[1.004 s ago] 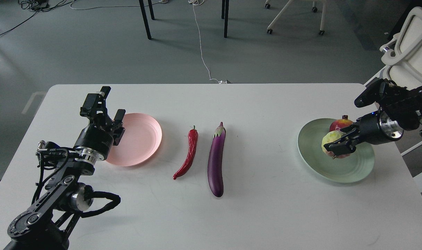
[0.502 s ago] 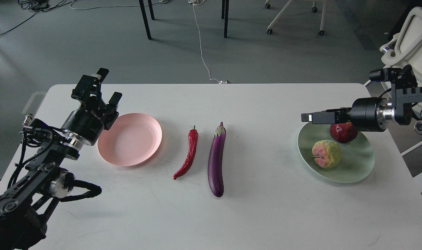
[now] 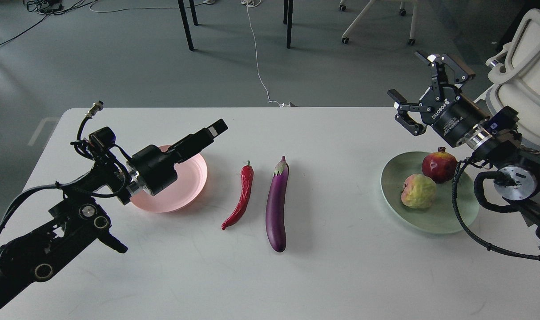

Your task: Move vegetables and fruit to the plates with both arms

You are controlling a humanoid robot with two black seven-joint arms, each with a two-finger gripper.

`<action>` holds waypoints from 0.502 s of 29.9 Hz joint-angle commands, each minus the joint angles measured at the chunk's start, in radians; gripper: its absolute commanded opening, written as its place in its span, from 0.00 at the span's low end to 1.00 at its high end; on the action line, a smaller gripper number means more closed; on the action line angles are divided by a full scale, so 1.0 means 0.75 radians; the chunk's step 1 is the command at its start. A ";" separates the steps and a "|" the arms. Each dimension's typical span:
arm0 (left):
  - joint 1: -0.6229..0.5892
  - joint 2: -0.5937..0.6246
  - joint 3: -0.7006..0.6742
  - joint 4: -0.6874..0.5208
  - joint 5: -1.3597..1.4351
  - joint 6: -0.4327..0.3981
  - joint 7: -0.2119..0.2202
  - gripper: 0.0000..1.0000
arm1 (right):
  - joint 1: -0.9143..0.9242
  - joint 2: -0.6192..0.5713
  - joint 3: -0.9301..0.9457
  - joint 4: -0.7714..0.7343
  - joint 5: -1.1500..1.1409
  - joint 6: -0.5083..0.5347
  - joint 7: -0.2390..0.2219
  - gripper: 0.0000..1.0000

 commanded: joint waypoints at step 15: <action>-0.553 -0.106 0.597 0.340 0.303 -0.206 0.078 0.98 | -0.234 -0.127 0.185 -0.076 0.032 0.008 0.000 0.94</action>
